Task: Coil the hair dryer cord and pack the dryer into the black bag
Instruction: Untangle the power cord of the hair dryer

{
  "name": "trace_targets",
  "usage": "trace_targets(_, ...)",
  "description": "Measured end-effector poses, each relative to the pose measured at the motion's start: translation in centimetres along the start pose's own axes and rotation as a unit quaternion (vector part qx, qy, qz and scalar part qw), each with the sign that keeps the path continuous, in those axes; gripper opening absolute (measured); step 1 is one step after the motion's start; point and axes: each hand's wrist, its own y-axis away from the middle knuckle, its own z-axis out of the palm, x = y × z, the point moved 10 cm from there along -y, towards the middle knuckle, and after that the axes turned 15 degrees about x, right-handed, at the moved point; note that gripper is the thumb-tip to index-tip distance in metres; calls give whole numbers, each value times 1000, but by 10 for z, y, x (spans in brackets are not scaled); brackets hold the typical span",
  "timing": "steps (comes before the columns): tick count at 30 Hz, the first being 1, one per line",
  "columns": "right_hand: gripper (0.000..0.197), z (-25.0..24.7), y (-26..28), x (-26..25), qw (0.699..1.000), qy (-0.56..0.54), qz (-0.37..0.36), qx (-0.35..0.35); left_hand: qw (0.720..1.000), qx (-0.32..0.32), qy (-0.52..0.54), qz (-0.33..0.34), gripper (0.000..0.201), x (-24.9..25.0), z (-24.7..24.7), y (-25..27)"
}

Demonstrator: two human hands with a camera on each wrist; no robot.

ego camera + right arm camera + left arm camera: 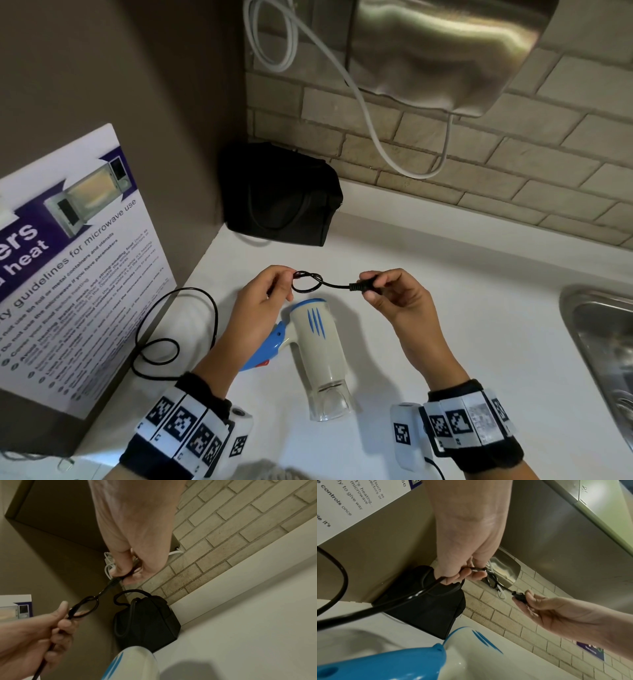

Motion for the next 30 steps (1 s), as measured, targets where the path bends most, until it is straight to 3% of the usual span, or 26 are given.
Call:
trace_targets(2, 10, 1, 2, 3, 999, -28, 39, 17, 1000, -10, -4, -3, 20, 2, 5, 3)
trace_targets(6, 23, 8, 7, 5, 994, -46, 91, 37, 999, -14, -42, 11, 21, 7, 8, 5)
trace_targets(10, 21, 16, 11, 8, 993, -2, 111, 37, 999, -20, -31, -3, 22, 10, 13, 10)
trace_targets(15, 29, 18, 10, -1, 995, 62, 67, 46, 999, -16, -21, -46, 15, 1, 13, 14)
trace_targets(20, 29, 19, 12, -12, 978, 195, -24, 70, 999, -8, -39, 2, 15, 12, 18, 14)
trace_targets(30, 28, 35, 27, -11, 963, 245, -75, 80, 999, -16, -26, 26, 15, 11, 34, 20)
